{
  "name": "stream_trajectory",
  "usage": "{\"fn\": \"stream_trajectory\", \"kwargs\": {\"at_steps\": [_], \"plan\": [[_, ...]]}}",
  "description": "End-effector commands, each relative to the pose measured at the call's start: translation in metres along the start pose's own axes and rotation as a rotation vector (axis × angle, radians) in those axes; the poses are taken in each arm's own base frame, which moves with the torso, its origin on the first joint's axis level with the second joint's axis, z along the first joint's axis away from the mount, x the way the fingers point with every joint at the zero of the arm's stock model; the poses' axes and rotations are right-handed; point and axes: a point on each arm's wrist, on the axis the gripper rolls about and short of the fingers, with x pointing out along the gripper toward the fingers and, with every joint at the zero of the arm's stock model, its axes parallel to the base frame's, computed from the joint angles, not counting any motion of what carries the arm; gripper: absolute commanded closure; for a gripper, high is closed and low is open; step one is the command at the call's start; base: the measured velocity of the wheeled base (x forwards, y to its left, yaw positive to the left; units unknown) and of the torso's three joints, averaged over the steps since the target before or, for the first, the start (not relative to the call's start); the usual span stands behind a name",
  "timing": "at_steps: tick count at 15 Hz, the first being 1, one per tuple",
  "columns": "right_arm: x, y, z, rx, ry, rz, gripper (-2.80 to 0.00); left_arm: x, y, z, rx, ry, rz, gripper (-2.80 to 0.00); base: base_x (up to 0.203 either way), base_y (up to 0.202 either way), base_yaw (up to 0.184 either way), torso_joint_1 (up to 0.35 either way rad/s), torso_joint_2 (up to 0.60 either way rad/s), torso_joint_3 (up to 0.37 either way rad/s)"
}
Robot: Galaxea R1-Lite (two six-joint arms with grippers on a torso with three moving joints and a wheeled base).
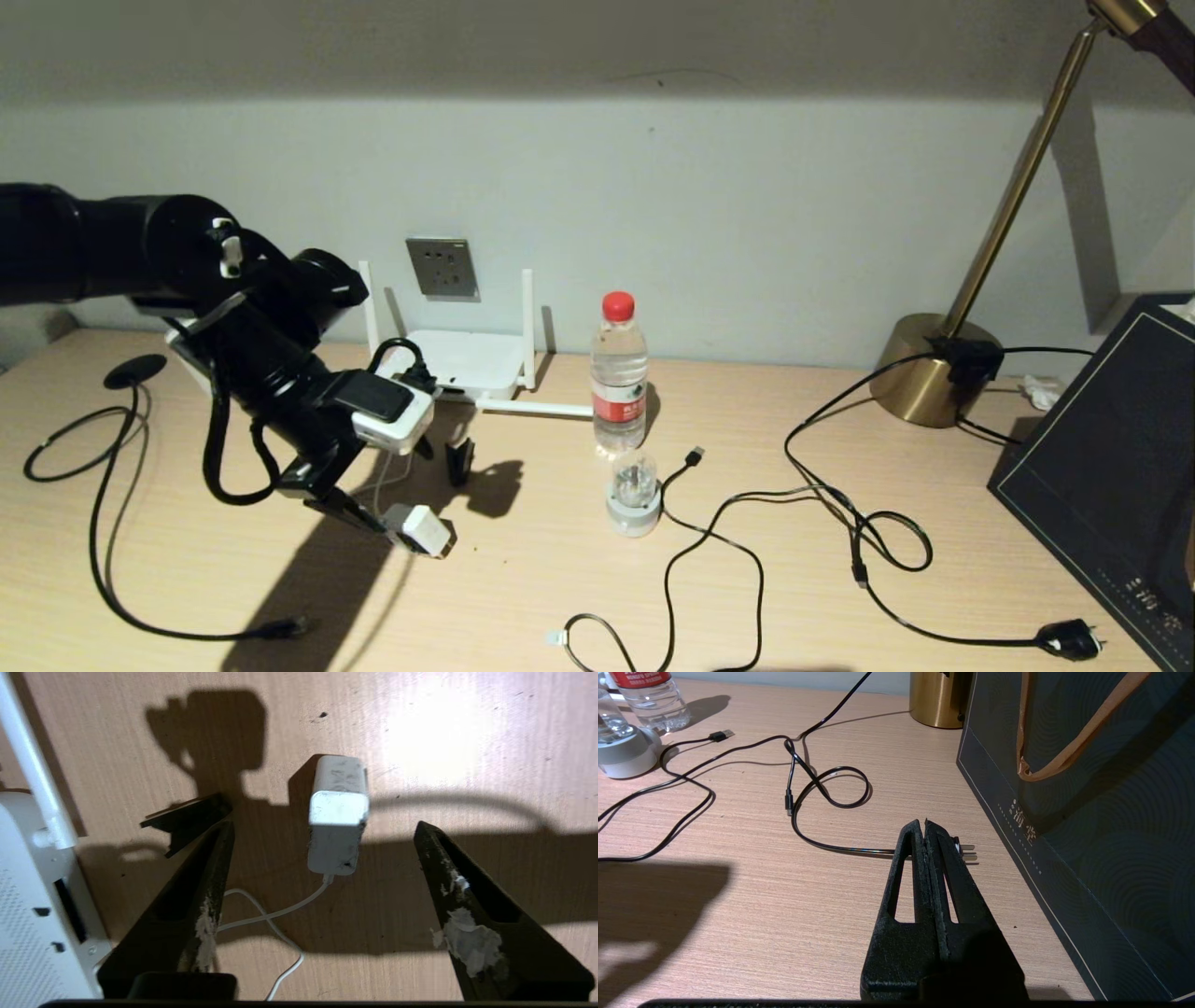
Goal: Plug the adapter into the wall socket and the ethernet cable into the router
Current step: Pick up plug
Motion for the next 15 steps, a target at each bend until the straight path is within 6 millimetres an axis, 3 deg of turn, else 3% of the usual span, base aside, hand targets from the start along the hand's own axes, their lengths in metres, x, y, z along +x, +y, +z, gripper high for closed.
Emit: {"fn": "stream_trajectory", "kwargs": {"at_steps": [1, 5, 15], "plan": [[0.0, 0.0, 0.0, -0.001, 0.001, 0.0, 0.0, 0.001, -0.007, -0.001, -0.015, -0.006, -0.037, -2.8, 0.0, 0.0, 0.0, 0.0, 0.0, 0.0], [0.0, 0.0, 0.0, -0.001, 0.001, 0.0, 0.0, 0.01, -0.018, -0.002, -0.064, -0.033, -0.094, -2.8, 0.0, 0.0, 0.0, 0.0, 0.0, 0.0], [0.0, 0.0, 0.0, -0.001, 0.001, 0.0, 0.0, 0.053, -0.025, -0.02, -0.115, -0.031, -0.11, -2.8, 0.0, 0.0, 0.0, 0.0, 0.0, 0.0]]}}
